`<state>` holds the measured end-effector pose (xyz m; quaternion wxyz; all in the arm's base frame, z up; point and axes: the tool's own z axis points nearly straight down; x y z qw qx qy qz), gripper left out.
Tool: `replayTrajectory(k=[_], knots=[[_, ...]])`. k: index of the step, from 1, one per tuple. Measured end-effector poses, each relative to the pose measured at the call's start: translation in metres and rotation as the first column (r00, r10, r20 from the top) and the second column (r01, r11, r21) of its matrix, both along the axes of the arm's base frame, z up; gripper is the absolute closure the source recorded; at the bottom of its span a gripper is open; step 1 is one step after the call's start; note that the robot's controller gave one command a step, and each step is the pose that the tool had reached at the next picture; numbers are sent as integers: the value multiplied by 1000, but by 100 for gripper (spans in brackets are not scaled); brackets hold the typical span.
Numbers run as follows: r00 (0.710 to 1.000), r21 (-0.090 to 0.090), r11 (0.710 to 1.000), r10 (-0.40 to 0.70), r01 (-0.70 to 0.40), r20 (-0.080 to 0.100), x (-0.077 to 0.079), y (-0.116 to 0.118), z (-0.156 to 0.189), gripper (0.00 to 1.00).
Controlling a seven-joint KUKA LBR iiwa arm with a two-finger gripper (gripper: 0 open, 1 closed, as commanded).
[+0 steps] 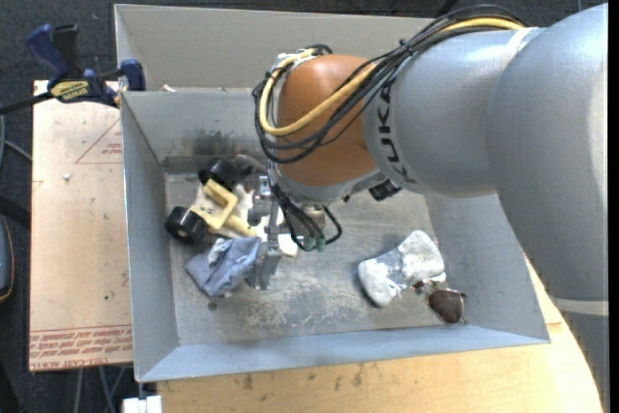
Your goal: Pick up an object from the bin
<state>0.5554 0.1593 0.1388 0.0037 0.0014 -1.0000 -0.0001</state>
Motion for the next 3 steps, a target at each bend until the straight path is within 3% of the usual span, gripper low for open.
replayTrajectory(k=[1, 2, 3], knots=[[1000, 1, 1000, -4, 4, 7, 2, -1, 4, 100], [1000, 1, 1000, -4, 4, 7, 2, -1, 4, 100], [1000, -2, 1000, -2, 2, -1, -11, 0, 42, 100]])
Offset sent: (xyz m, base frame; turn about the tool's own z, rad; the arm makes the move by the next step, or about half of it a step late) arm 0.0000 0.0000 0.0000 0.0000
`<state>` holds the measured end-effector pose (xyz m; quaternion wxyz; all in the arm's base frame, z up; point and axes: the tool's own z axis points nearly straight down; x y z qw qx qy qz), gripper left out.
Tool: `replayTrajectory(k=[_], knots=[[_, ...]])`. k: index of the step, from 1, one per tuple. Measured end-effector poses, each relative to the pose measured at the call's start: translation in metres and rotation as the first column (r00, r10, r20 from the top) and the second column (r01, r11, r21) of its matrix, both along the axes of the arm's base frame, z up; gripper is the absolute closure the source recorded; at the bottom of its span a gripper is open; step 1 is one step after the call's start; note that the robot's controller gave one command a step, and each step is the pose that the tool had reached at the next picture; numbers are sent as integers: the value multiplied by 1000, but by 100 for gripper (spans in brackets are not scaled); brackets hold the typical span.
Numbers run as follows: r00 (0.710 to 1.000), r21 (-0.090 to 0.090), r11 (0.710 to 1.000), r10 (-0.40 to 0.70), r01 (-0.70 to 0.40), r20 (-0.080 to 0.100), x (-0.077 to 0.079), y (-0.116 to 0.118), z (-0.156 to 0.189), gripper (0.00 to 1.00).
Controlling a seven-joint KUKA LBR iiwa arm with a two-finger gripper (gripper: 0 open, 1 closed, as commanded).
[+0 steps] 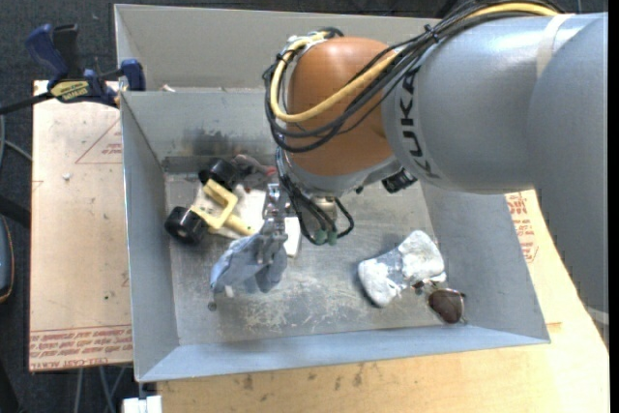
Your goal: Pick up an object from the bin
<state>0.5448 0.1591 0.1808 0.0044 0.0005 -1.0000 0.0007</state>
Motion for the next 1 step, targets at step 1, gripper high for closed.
replayTrajectory(k=[1], knots=[[1000, 3, 1000, -1, 1, 11, 18, 8, 48, 100]])
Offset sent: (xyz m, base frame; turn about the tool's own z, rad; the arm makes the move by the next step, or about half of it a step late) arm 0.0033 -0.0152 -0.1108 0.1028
